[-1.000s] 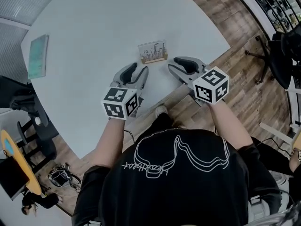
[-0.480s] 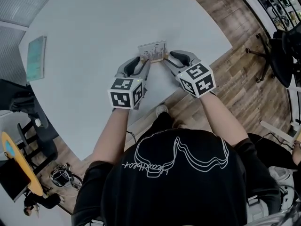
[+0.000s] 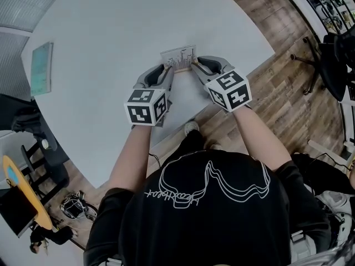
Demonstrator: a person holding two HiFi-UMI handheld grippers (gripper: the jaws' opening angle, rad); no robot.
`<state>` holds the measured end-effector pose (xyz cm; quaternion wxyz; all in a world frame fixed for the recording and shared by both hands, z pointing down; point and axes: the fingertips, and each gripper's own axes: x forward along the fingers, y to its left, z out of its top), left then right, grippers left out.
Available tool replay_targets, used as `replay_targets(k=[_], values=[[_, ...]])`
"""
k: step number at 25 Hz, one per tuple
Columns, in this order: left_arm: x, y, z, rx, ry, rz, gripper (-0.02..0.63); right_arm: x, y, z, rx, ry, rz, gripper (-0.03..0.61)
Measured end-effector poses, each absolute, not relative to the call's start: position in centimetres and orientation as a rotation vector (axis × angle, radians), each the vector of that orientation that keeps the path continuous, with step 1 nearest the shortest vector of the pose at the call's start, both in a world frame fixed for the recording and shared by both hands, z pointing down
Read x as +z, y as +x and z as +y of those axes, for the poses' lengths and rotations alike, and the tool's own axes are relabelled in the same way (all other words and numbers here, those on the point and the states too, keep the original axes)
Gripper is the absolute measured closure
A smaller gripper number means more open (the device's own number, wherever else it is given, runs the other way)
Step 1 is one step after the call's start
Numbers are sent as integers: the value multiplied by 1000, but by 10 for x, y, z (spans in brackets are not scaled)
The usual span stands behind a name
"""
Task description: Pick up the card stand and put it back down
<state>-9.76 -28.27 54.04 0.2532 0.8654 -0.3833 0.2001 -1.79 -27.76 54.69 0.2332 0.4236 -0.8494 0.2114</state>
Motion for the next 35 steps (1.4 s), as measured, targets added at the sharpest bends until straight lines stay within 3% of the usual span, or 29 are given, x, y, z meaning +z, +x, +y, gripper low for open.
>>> replay_targets(k=[20,35], values=[[517,-93,-264,579,2366,-1096,512,525,-12,-262,532,1163,-2346,503],[434,-73,-195,432,2267,-1210,512,435,8,-200,437,1011,-2509,502]])
